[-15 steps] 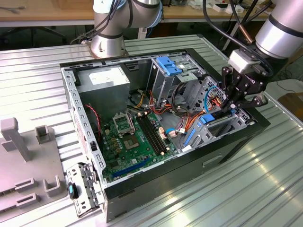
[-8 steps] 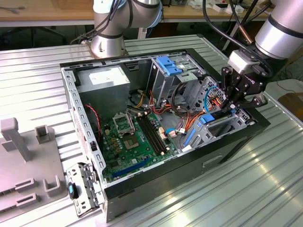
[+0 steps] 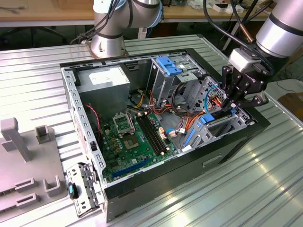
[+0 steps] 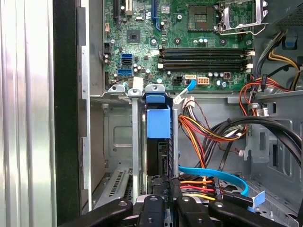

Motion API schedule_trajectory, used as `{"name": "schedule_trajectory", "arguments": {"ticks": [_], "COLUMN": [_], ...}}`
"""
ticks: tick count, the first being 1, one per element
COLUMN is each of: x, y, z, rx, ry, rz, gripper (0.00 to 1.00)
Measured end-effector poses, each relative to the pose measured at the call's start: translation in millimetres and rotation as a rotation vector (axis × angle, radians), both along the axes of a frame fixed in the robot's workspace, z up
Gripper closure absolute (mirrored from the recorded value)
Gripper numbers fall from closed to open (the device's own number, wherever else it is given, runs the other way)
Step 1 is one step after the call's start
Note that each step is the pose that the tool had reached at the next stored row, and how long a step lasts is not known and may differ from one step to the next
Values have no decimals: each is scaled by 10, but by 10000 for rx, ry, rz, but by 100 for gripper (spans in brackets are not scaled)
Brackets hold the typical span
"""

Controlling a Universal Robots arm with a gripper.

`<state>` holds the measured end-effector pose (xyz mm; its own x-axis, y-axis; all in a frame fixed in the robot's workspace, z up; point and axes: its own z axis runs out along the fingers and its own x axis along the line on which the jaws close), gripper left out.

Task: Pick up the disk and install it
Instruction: 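Insert the first disk wire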

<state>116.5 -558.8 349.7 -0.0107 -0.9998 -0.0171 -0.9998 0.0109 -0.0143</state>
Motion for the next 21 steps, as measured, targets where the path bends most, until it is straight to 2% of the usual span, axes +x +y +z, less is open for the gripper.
{"name": "schedule_trajectory", "arguments": {"ticks": [12,21], "x": [0,0], "y": [0,1], "z": [-45,-21], "rx": [0,3], "ry": [0,0], "rz": [0,0], "gripper": [84,84]}}
